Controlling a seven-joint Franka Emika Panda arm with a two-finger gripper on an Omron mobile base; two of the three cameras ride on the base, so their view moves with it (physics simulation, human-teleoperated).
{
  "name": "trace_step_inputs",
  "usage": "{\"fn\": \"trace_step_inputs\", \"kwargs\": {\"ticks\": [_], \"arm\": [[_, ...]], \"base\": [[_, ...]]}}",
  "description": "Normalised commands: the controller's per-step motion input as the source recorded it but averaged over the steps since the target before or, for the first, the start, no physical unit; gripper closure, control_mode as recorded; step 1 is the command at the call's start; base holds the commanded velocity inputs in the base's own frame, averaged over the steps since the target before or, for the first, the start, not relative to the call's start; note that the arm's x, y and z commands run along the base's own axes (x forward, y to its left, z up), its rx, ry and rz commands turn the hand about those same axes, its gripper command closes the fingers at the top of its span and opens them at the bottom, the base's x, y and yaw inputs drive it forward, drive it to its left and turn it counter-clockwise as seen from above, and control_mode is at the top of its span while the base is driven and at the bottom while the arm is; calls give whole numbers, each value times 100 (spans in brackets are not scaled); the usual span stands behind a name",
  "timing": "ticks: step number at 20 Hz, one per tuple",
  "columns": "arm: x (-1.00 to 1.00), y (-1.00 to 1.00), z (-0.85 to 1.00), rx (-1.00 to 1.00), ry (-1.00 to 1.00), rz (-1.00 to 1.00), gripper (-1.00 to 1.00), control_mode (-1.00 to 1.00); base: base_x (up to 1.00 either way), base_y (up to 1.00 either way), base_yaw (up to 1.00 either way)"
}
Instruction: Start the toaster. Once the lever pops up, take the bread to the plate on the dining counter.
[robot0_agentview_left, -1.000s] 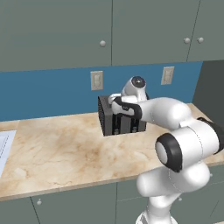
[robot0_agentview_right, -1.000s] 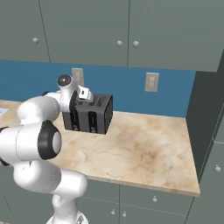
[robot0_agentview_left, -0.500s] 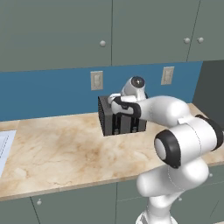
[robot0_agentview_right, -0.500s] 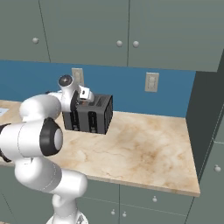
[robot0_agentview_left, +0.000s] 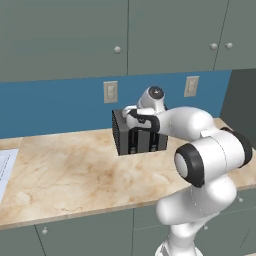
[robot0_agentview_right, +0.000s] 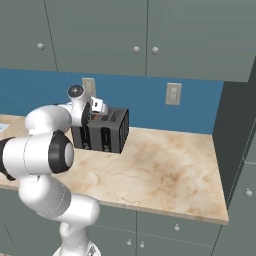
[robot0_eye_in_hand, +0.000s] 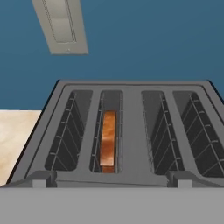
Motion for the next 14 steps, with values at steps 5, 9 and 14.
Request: {"fn": "trace_step_inputs", "kwargs": {"ticks": [5,9,14], "arm": [[0,9,0,0,0,0,-100,-100],[1,5,0,0,0,0,-100,-100],[0,0,0,0,0,0,-100,-100]], "base": [[0,0,0],[0,0,0],[0,0,0]]}}
